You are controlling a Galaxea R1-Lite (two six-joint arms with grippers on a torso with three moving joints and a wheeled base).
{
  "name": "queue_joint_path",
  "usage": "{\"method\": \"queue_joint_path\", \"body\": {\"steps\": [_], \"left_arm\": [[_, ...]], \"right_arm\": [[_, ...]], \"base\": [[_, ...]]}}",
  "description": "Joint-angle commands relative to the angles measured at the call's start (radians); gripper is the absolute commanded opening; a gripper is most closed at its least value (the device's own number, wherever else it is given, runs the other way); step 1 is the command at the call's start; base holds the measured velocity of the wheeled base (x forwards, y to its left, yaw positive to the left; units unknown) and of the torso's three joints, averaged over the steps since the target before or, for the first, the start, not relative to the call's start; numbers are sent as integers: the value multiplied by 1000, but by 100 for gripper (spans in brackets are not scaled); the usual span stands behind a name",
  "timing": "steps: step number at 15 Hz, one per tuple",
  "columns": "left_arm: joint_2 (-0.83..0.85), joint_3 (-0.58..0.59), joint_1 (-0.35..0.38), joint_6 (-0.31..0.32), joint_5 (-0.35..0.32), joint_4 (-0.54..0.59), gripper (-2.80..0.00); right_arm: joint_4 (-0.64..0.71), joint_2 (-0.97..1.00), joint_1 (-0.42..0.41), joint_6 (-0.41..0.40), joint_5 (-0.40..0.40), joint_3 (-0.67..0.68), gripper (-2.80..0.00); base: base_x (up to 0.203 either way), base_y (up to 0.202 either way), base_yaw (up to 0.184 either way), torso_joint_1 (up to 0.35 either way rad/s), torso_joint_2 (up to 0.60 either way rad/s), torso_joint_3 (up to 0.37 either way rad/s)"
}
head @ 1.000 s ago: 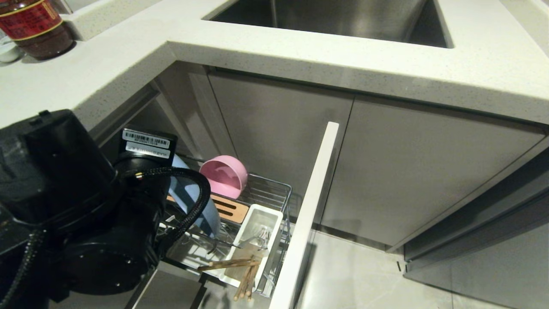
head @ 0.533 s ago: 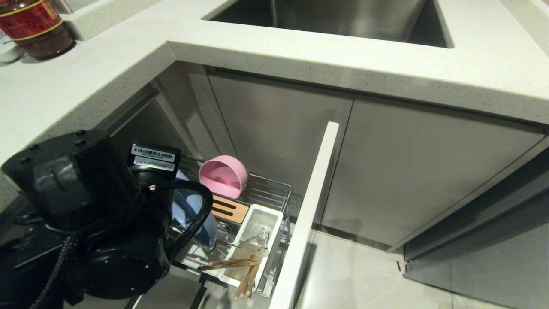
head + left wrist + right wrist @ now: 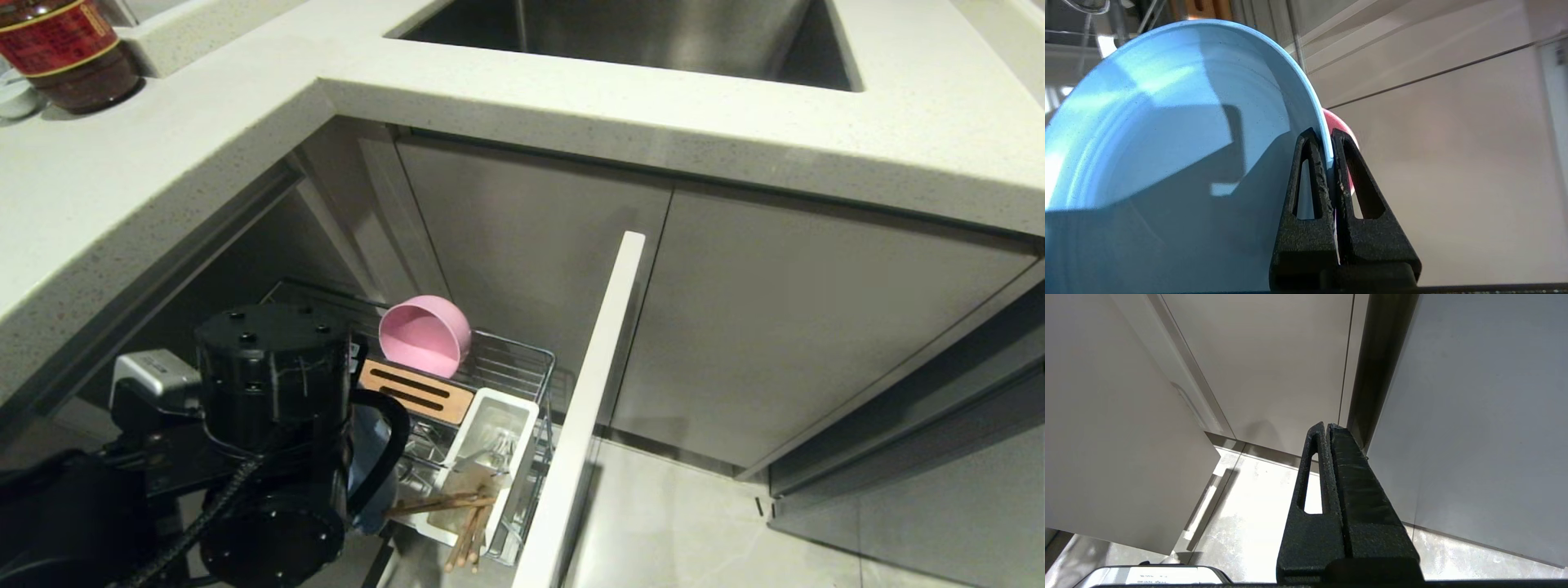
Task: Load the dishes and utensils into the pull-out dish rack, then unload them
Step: Pick up the plate and place it in the cupboard
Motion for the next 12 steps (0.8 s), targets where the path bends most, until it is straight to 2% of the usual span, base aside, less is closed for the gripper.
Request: {"method": "queue_joint_path", "body": {"steps": [1, 6, 10, 12], "left_arm": [[-32, -24, -11, 12, 9, -1, -280], [-146, -100, -59, 104, 10, -5, -280], [-184, -88, -60, 98, 10, -6, -280], [-192, -46, -60, 71, 4, -9, -280]], "right_arm": [[-1, -1, 0, 0, 0, 26, -280], [-1, -1, 0, 0, 0, 26, -280], [-1, -1, 0, 0, 0, 26, -280], [-1, -1, 0, 0, 0, 26, -280]], "base": [[0, 0, 0, 0, 0, 0], [0, 0, 0, 0, 0, 0], [0, 0, 0, 0, 0, 0], [0, 0, 0, 0, 0, 0]]}}
